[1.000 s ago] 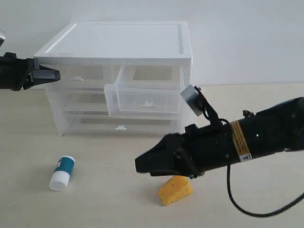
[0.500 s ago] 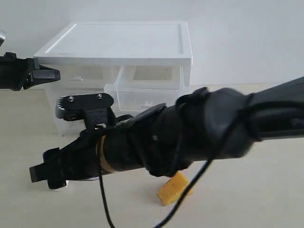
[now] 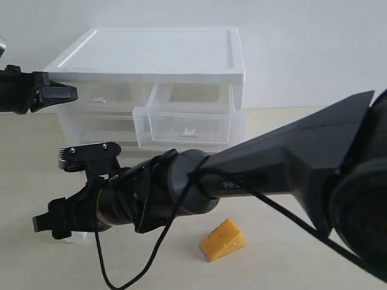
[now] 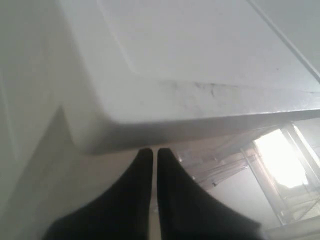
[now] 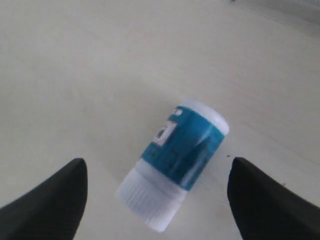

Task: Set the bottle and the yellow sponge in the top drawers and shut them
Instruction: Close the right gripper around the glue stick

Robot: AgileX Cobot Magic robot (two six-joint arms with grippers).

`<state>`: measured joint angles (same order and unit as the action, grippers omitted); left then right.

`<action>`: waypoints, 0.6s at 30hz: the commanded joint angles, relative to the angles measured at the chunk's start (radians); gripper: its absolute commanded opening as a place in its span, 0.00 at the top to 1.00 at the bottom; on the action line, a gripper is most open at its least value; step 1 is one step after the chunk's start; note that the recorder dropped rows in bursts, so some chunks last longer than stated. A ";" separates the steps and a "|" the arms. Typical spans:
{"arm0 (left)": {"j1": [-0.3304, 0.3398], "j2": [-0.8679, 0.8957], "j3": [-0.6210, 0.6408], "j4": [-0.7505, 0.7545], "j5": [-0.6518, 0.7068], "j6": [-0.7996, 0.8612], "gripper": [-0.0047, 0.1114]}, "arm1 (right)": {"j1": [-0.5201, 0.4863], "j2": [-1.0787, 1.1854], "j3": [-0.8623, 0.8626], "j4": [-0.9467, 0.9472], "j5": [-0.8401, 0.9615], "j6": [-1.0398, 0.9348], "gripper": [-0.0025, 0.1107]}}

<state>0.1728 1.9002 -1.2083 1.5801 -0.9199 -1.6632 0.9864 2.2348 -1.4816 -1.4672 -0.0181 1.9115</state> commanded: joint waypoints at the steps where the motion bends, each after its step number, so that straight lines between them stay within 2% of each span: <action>1: 0.002 -0.009 -0.011 -0.048 0.028 0.008 0.93 | 0.000 0.030 -0.039 -0.003 0.053 -0.008 0.37; 8: 0.002 -0.009 -0.011 -0.048 0.028 0.008 0.93 | 0.000 0.095 -0.116 0.000 0.018 0.006 0.37; 14: 0.002 -0.009 -0.011 -0.048 0.034 0.010 0.93 | 0.000 0.102 -0.116 0.000 -0.005 0.050 0.37; 16: 0.002 -0.009 -0.011 -0.048 0.034 0.010 0.93 | 0.000 0.108 -0.116 0.000 -0.020 0.058 0.41; 18: 0.002 -0.009 -0.011 -0.048 0.025 0.010 0.93 | 0.000 0.122 -0.116 0.000 -0.038 0.069 0.49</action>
<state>0.1728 1.9002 -1.2083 1.5801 -0.9199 -1.6632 0.9864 2.3385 -1.5920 -1.4595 -0.0356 1.9648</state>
